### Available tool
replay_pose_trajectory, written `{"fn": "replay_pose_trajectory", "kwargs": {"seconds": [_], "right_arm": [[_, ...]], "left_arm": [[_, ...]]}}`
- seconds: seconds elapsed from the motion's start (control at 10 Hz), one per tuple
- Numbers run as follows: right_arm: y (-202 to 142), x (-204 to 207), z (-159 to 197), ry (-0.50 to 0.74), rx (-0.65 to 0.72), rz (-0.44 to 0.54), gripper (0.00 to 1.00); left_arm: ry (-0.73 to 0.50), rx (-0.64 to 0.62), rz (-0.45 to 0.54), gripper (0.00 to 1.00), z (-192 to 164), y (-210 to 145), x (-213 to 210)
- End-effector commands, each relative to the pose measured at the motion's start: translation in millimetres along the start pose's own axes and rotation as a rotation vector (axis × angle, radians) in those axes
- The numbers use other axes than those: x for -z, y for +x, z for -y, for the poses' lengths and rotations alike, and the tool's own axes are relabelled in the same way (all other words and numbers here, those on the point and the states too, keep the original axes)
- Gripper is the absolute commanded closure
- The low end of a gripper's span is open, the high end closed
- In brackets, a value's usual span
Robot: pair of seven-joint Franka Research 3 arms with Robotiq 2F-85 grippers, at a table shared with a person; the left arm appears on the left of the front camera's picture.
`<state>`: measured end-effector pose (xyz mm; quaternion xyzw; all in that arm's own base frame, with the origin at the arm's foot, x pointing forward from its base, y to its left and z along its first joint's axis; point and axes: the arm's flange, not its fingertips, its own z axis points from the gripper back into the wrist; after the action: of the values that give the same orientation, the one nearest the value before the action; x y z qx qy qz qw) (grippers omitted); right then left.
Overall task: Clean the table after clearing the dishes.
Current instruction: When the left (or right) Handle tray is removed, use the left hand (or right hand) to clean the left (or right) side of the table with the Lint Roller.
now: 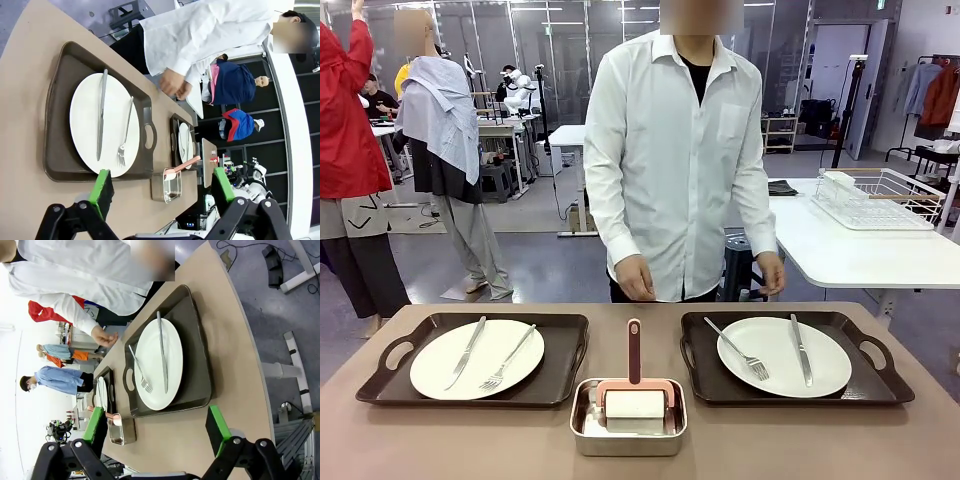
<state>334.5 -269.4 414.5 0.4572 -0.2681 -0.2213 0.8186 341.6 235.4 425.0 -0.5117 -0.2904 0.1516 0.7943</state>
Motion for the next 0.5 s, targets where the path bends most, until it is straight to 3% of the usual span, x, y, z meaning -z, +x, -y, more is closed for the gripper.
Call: {"fn": "replay_pose_trajectory", "kwargs": {"seconds": [0.0,0.4], "right_arm": [[-0.3,-1.1,-0.4,0.005,-0.001,0.001,0.0],[-0.3,-1.1,-0.4,0.005,-0.001,0.001,0.0]], "left_arm": [[-0.016,0.005,0.004,0.0,0.5,2.0,-3.6],[-0.016,0.005,0.004,0.0,0.5,2.0,-3.6]]}}
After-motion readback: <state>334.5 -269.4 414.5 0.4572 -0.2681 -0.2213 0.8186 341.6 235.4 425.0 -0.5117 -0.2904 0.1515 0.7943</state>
